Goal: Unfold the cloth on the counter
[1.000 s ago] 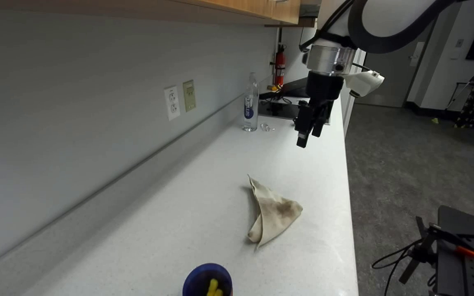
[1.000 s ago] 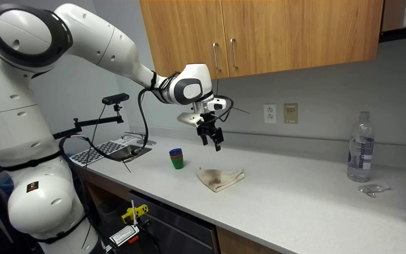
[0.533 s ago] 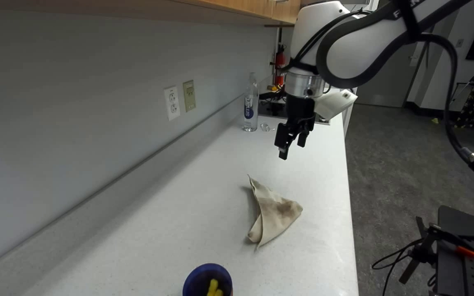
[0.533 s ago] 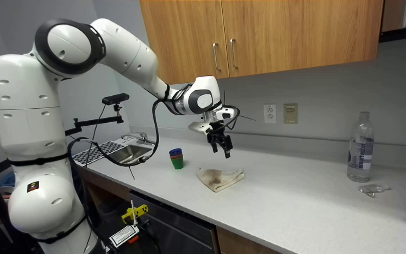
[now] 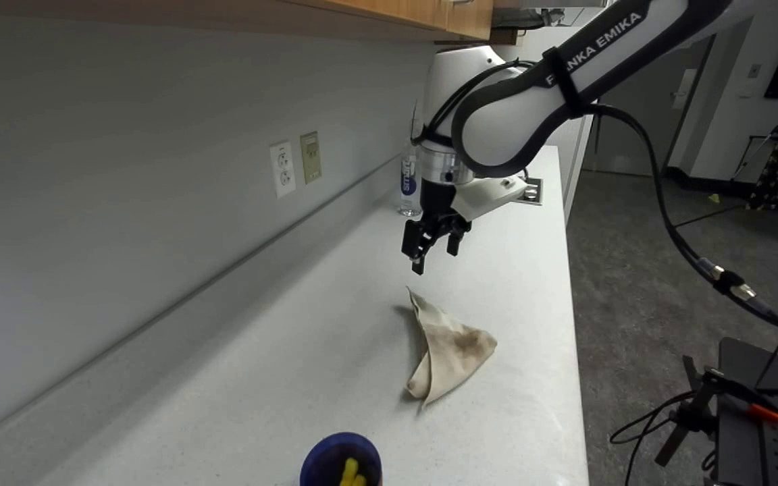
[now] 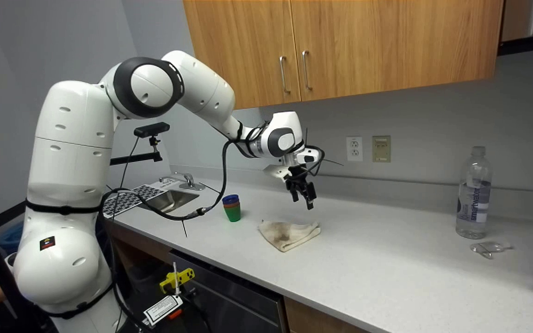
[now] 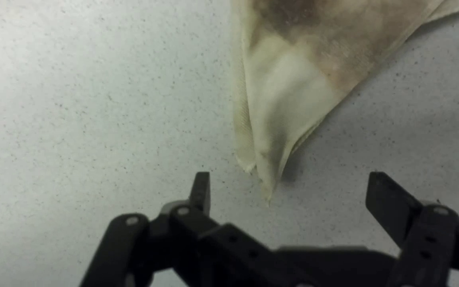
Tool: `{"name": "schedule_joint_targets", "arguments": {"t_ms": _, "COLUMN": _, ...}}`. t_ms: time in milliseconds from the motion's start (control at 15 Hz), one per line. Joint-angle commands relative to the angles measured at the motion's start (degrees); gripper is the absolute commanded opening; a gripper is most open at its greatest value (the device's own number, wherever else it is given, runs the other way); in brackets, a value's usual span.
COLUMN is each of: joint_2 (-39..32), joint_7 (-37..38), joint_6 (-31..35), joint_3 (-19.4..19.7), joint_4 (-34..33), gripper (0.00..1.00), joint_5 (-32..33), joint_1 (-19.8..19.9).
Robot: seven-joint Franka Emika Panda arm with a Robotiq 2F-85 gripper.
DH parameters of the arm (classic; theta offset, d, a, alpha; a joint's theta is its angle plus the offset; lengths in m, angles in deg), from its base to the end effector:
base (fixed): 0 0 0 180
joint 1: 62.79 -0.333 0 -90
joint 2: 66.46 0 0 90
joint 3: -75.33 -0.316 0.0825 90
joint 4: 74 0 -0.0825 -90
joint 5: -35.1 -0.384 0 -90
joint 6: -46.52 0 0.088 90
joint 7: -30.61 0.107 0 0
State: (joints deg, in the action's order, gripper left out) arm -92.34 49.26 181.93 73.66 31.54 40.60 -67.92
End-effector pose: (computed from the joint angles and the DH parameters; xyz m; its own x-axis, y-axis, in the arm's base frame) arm 0.6457 0.0744 0.2886 0.9864 -0.1417 0.0835 -0.1450 -0.9888 0.0343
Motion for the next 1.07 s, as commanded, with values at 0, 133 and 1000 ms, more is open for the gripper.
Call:
{"name": "schedule_joint_targets", "arguments": {"t_ms": 0, "joint_2": -5.94, "joint_7": 2.29, "joint_6": 1.72, "joint_3": 2.3, "joint_4": -6.36, "gripper": 1.0, "joint_5": 0.5, "joint_1": -2.02}}
{"name": "schedule_joint_targets", "arguments": {"t_ms": 133, "joint_2": -7.67, "joint_7": 2.63, "joint_6": 2.94, "joint_3": 2.83, "joint_4": -7.12, "gripper": 1.0, "joint_5": 0.18, "joint_1": -2.44}}
{"name": "schedule_joint_targets", "arguments": {"t_ms": 1000, "joint_2": -12.32, "joint_7": 6.54, "joint_6": 8.57, "joint_3": 6.86, "joint_4": -5.79, "gripper": 0.79, "joint_5": 0.69, "joint_1": -6.56}}
